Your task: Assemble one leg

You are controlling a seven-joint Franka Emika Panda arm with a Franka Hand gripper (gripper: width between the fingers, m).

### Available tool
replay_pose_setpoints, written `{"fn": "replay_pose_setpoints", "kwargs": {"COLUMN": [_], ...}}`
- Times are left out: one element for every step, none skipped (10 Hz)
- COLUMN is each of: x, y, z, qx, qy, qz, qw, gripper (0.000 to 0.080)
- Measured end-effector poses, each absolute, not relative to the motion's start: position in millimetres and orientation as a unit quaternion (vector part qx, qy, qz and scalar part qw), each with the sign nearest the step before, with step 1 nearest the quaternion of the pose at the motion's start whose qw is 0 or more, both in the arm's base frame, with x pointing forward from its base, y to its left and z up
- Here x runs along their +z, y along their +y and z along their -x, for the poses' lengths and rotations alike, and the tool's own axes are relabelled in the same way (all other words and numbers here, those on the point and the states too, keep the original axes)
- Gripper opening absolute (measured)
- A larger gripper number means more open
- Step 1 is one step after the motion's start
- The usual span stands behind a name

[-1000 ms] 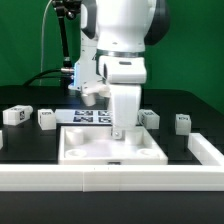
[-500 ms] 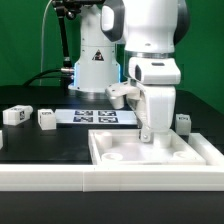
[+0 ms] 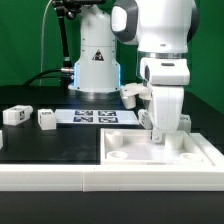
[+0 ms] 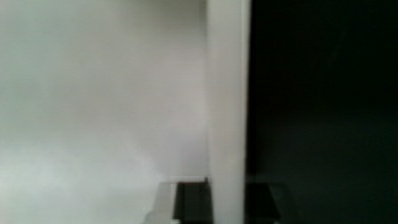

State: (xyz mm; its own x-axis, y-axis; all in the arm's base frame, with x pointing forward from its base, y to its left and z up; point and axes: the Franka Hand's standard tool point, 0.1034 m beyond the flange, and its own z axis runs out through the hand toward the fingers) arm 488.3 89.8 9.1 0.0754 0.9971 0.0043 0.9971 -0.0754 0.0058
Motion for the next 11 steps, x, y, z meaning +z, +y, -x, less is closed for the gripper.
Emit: {"fn": "replay_pose_setpoints", "kwargs": {"x": [9.1,9.1,9.1,9.1,9.1,9.1,9.1,9.1,9.1,9.1,12.8], "y": [91.4,90.6,90.5,90.4,90.4,90.3,90.2,90.2,90.1,90.1,92.0], "z": [-487.9,-488.1,-488.1,-488.1,-488.1,-488.1,-488.1,-488.2,-488.2,-488.2,-488.8], "qx": [0.004,0.004,0.004,0.004,0.004,0.004,0.004,0.004,0.004,0.004,0.003], "qy": [0.678,0.677,0.677,0.677,0.677,0.677,0.677,0.677,0.677,0.677,0.664], "qz": [-0.735,-0.736,-0.736,-0.736,-0.736,-0.736,-0.736,-0.736,-0.736,-0.736,-0.748], "qw": [0.0,0.0,0.0,0.0,0.0,0.0,0.0,0.0,0.0,0.0,0.001], "gripper": [0.0058,0.0058,0.0244,0.0244,0.0377,0.0557,0.0557,0.0621,0.0644,0.0644,0.0648]}}
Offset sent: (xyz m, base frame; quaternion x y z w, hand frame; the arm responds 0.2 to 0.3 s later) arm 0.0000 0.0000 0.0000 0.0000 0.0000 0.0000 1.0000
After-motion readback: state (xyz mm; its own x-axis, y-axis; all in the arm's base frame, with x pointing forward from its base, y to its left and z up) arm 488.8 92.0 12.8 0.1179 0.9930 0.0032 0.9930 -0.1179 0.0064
